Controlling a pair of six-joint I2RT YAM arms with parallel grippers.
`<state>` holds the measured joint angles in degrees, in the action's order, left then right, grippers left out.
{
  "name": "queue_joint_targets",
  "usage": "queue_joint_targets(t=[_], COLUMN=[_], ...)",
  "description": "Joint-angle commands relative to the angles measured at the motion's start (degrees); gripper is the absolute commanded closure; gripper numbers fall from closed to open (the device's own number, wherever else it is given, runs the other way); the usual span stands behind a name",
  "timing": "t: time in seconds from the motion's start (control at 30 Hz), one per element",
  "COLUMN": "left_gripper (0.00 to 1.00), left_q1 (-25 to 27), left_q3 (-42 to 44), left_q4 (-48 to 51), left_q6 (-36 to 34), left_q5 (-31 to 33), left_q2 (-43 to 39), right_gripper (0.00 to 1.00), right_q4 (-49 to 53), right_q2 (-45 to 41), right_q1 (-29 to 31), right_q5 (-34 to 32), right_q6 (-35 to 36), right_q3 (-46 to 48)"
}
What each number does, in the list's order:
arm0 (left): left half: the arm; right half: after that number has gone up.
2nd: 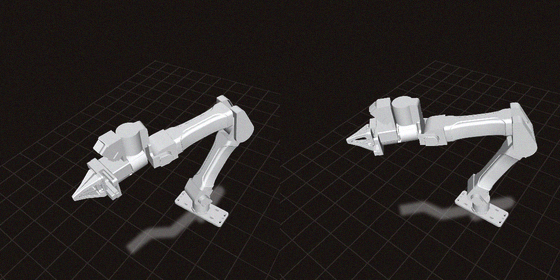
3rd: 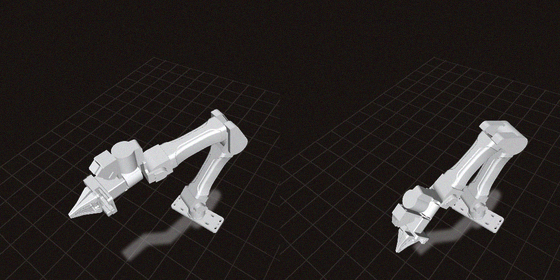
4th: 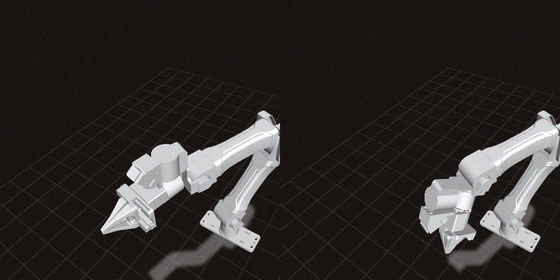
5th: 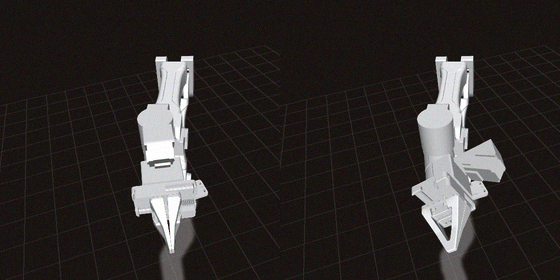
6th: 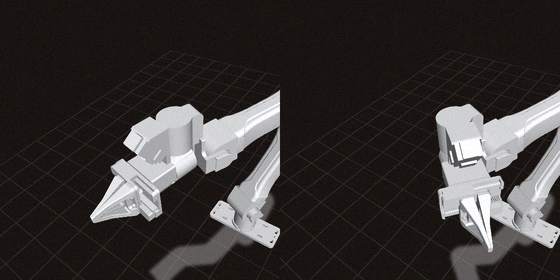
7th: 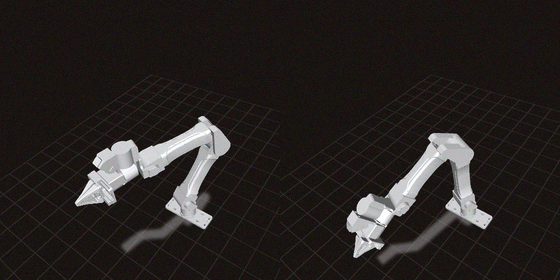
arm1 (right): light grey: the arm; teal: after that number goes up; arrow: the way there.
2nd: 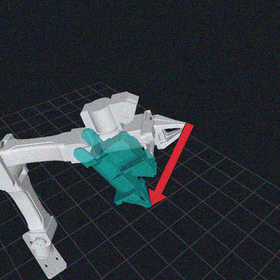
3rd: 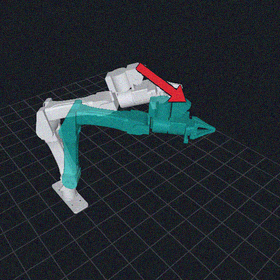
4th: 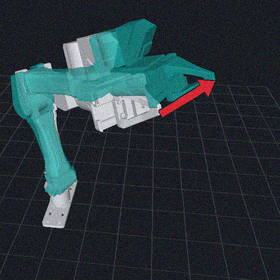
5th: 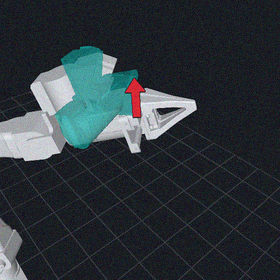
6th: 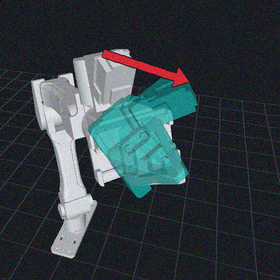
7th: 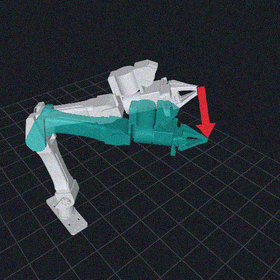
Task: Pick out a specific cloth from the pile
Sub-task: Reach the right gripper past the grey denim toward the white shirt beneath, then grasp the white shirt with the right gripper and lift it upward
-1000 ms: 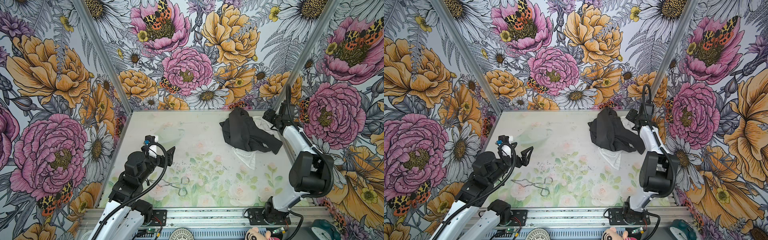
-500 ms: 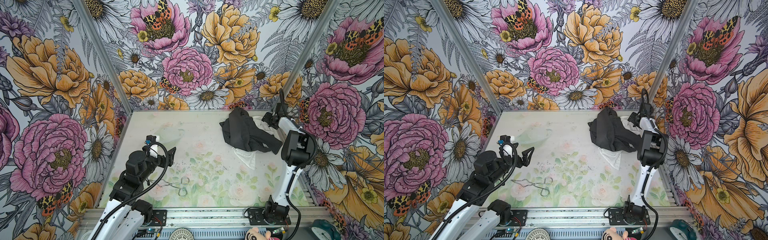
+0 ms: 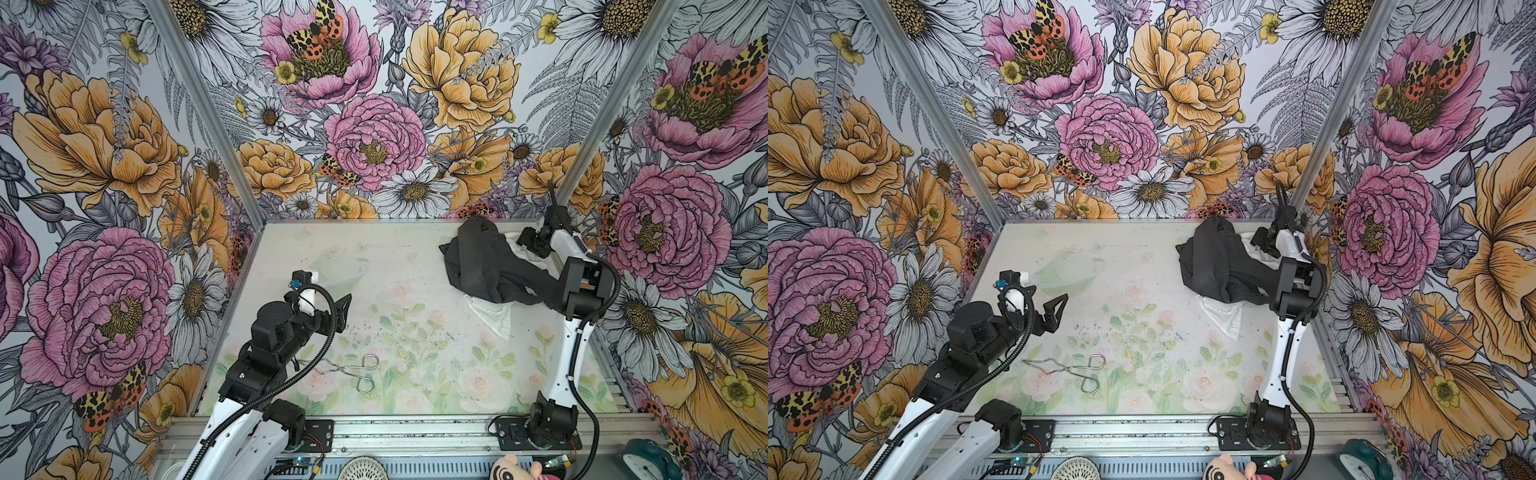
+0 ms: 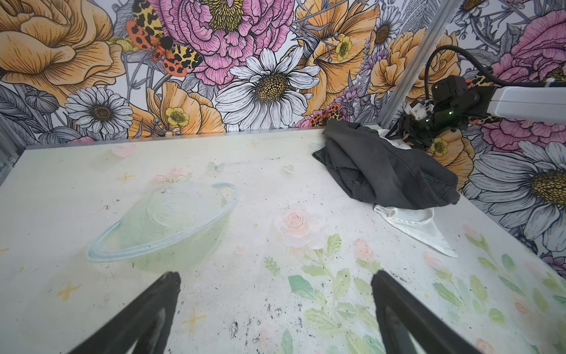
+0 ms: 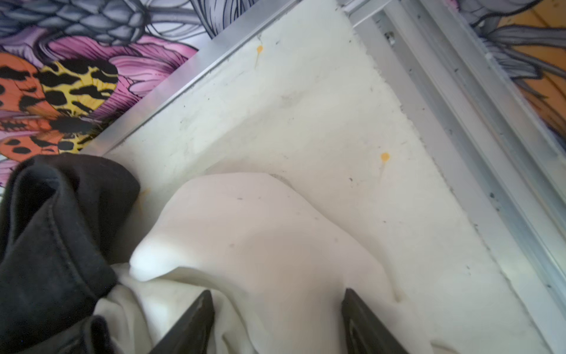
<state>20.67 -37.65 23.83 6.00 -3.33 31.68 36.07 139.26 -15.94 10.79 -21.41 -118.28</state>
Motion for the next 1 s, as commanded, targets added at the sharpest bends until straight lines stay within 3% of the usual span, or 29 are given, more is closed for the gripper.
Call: queue_joint_targets(t=[0.0,0.2,0.37,0.97], left_gripper=[0.01,0.01,0.01,0.01], left_q1=[-0.8,-1.1,-1.2,-1.4], left_q3=[0.4,0.3,0.3,0.4], left_q4=[0.1,0.1,0.1,0.1], left_q6=[0.5,0.5,0.6,0.7], left_q5=[-1.3,-1.5,-1.8,-1.6], left_q2=[0.4,0.2,0.3,-0.8], right_gripper=[0.45,0.78,0.98,1.0], right_q4=[2.5,2.3,2.2,2.0], right_q2=[2.1,3.2,1.7,-7.0], right_q1=[0.1,0.0,0.0,1.4], right_q5=[1.7,3.5,3.6,5.6], right_q6=[0.7,0.2,-1.2,-5.1], right_q3=[-1.9,-2.8,-5.3,-20.5])
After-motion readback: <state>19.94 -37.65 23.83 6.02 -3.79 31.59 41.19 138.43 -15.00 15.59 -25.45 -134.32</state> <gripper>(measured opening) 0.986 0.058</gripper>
